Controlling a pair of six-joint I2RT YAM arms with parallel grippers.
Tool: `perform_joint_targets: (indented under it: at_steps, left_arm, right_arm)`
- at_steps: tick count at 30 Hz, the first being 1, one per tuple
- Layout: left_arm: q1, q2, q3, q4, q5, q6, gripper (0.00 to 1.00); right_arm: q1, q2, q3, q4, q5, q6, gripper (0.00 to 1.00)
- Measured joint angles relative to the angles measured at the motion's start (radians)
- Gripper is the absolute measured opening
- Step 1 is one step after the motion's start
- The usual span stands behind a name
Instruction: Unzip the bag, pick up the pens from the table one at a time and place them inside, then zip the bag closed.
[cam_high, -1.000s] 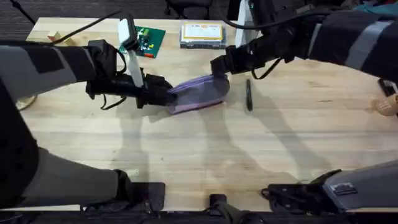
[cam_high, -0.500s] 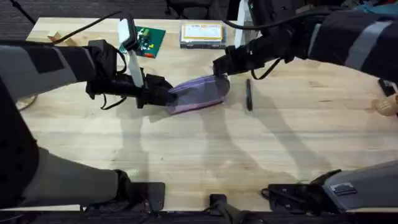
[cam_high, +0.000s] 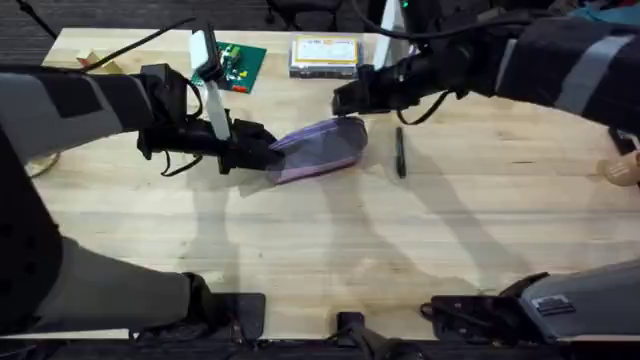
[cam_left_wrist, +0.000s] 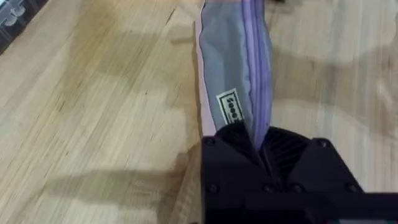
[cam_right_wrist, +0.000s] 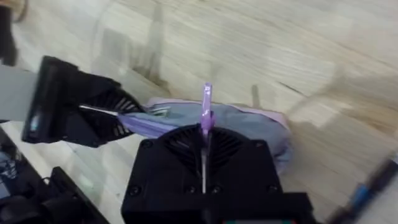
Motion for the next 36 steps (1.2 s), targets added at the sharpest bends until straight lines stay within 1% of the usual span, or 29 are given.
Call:
perform_joint_targets:
  at_steps: [2,3,6,8,9,11,18,25,33,34,35,36]
  left_arm:
    - [0.001,0.000,0.000,0.000,-0.001,0.000,0.042]
    - [0.002,0.000,0.000,-0.001,-0.004,0.000,0.042]
    - [0.006,0.000,0.000,-0.003,-0.006,0.000,0.042]
    - [0.008,0.000,0.000,-0.005,-0.007,0.000,0.042]
    - [0.008,0.000,0.000,-0.005,-0.007,0.000,0.042]
    - [0.008,0.000,0.000,-0.006,-0.008,0.000,0.042]
    - [0.010,0.000,0.000,-0.008,-0.007,0.000,0.042]
    - [0.010,0.000,0.000,-0.007,-0.010,0.004,0.042]
    - [0.017,0.000,0.000,-0.004,-0.015,0.004,0.042]
    - [0.017,0.000,0.000,-0.004,-0.014,0.004,0.042]
    - [0.017,0.000,0.000,-0.004,-0.012,0.004,0.042]
    - [0.013,0.000,0.000,-0.004,-0.009,0.006,0.042]
  right_arm:
    - [0.025,0.000,0.000,0.019,0.000,0.015,0.031]
    - [0.070,0.000,0.000,0.053,0.005,0.030,0.031]
    - [0.117,0.000,0.000,0.087,0.022,0.038,0.031]
    - [0.153,0.000,-0.001,0.101,0.050,0.043,0.031]
    - [0.209,0.000,-0.001,0.117,0.104,0.047,0.032]
    - [0.248,0.000,-0.001,0.131,0.130,0.047,0.032]
    - [0.347,0.009,-0.004,0.171,0.185,0.051,0.032]
    - [0.410,0.056,-0.005,0.252,0.221,0.071,0.032]
    - [0.411,0.069,-0.005,0.279,0.225,0.081,0.035]
    - [0.409,0.069,-0.005,0.281,0.225,0.085,0.101]
    - [0.408,0.070,-0.005,0.298,0.221,0.091,0.192]
    - [0.408,0.069,-0.003,0.312,0.218,0.091,0.334]
